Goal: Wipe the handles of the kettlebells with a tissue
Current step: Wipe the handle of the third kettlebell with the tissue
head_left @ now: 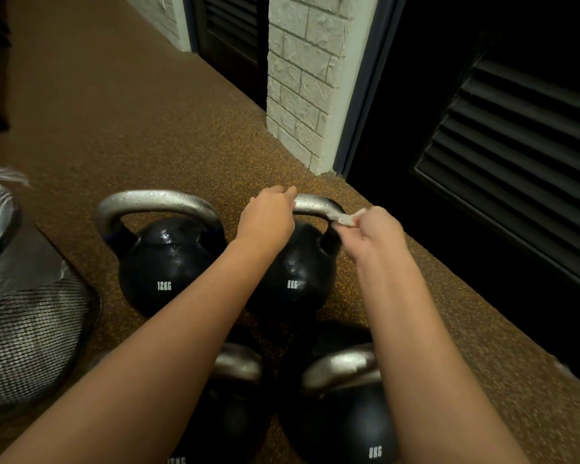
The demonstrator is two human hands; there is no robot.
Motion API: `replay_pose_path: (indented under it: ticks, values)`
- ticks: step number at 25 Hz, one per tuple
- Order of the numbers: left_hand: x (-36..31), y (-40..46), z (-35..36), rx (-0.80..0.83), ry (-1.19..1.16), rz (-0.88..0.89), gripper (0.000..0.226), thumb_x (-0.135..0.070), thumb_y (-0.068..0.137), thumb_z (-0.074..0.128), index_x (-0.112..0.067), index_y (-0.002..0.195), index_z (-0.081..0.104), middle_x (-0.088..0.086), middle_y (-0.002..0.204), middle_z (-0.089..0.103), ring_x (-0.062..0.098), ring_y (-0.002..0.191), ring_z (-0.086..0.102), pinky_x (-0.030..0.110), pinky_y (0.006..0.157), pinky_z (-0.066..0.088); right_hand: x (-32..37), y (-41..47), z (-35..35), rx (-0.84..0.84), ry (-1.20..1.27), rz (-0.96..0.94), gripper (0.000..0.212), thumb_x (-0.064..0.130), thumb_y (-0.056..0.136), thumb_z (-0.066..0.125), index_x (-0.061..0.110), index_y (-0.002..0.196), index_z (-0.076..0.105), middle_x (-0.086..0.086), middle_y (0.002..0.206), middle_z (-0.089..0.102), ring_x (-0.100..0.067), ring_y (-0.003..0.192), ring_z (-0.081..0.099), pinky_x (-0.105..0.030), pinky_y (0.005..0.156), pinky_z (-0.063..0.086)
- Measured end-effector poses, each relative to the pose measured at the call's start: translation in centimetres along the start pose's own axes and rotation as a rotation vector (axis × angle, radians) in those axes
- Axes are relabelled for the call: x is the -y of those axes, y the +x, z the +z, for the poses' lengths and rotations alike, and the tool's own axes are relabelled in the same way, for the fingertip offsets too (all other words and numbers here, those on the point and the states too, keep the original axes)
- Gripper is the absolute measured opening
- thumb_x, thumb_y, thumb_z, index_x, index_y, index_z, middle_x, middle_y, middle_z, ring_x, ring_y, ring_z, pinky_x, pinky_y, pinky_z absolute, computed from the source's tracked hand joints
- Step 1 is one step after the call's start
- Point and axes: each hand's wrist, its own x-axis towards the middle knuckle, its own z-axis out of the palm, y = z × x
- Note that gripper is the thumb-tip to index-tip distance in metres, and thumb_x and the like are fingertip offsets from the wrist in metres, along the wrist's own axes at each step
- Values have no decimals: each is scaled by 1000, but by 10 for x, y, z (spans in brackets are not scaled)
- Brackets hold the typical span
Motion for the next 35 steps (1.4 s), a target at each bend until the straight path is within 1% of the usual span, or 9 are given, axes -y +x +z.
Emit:
replay_pose_path:
  ticks: [2,5,8,10,13,20,24,30,35]
  values:
    - [0,0,1,0,-5,2,41,-15,99,35,-15,140,39,10,140,45,28,129,40,41,106,32,2,17,7,-62,234,54,24,-10,92,32,4,102,48,-12,103,48,-21,85,57,-31,83,55]
    - [2,2,4,-5,2,3,41,-15,100,34,-15,140,40,10,139,46,28,129,40,42,106,33,-5,30,11,29,-564,-39,23,-2,93,37,12,102,52,-7,93,48,-13,65,46,-21,46,40]
    - [1,2,6,-19,13,-7,41,-16,100,34,-15,141,38,9,141,45,26,130,39,42,107,33,-15,42,17,91,-1055,-161,19,-2,88,41,10,88,56,-12,86,51,-25,84,48,-28,58,36]
    - [1,2,7,-28,6,-11,41,-15,99,34,-15,140,39,10,140,46,26,130,39,41,107,33,-14,46,18,160,-1216,-282,28,-3,86,41,9,101,61,-15,101,57,-28,105,48,-33,79,42]
    - [1,2,7,-25,4,-19,41,-15,99,34,-16,140,39,10,139,46,27,129,39,41,107,32,-13,44,5,277,-1263,-431,53,-7,85,39,21,128,54,-13,122,55,-32,116,45,-42,96,43]
    - [2,3,8,-22,31,-7,43,-10,97,37,-15,139,40,11,138,47,28,128,40,41,104,34,2,53,11,364,-1394,-330,32,-2,85,42,13,103,64,-14,105,61,-29,101,51,-30,78,40]
    - [2,2,10,-34,37,-6,43,-10,97,37,-16,139,40,10,137,47,27,129,40,42,105,34,-4,27,1,374,-1394,-535,54,-4,87,42,23,133,47,-11,121,55,-28,110,49,-32,84,40]
    - [1,3,11,-52,45,-10,41,-10,97,37,-15,137,42,10,137,48,27,128,41,42,103,34,-19,10,3,323,-1485,-501,72,-5,86,49,9,147,14,-15,148,26,-31,129,37,-37,106,37]
    - [0,1,7,-64,57,-11,40,-10,96,37,-14,136,44,10,136,48,27,125,43,40,101,35,-31,1,-11,402,-1571,-512,75,-9,84,48,3,146,8,-21,154,0,-38,127,37,-37,101,37]
